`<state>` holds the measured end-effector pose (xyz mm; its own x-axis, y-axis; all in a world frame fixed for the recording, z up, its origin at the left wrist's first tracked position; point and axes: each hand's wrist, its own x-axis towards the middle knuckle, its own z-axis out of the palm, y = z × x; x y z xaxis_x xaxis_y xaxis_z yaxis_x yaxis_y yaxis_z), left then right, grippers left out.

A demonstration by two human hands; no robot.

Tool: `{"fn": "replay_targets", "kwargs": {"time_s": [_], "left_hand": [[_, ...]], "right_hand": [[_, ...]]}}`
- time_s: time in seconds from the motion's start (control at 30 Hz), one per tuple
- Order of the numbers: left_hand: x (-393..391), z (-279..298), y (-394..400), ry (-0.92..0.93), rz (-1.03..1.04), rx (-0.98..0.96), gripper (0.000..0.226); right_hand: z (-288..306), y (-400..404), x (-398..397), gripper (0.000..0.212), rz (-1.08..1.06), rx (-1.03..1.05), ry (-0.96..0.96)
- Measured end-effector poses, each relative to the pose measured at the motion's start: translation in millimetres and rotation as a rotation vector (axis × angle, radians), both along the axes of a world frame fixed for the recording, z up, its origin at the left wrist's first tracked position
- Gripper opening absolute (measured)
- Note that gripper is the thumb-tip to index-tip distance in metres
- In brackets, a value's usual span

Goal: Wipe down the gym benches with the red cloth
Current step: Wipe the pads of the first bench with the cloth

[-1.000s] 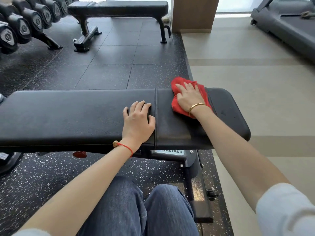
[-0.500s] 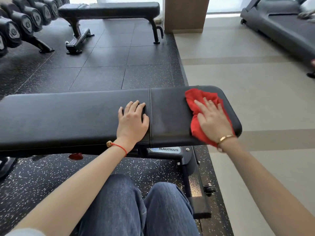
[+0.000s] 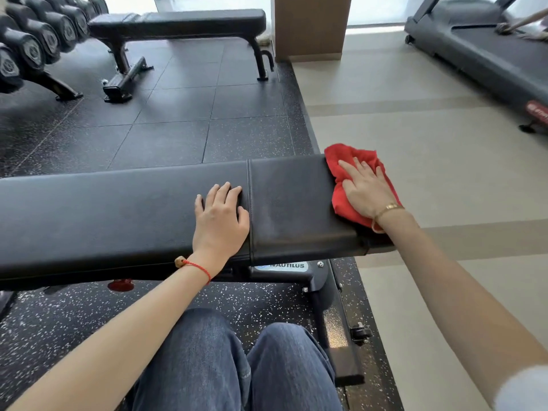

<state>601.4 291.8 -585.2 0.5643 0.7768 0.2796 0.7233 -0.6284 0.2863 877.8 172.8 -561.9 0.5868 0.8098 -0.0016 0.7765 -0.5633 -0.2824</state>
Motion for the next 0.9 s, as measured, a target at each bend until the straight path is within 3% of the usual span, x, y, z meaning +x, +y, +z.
{"fn": "replay_targets", "kwargs": {"time_s": [0.23,0.53,0.77,0.9], "left_hand": [[0,4,1,-0.034,0.019,0.022,0.043],[0,2,2,-0.038,0.008,0.026,0.043],[1,5,-2,-0.022,0.016,0.015,0.044],[2,6,-4,-0.014,0.022,0.019,0.044]], "right_hand": [[7,81,12,0.046,-0.015,-0.037,0.003],[-5,-34,-38,0.053,0.223,0.123,-0.024],[-3,-36,-11,0.054,-0.068,0.073,-0.045],[0,-29,-48,0.055,0.033,0.117,-0.068]]}}
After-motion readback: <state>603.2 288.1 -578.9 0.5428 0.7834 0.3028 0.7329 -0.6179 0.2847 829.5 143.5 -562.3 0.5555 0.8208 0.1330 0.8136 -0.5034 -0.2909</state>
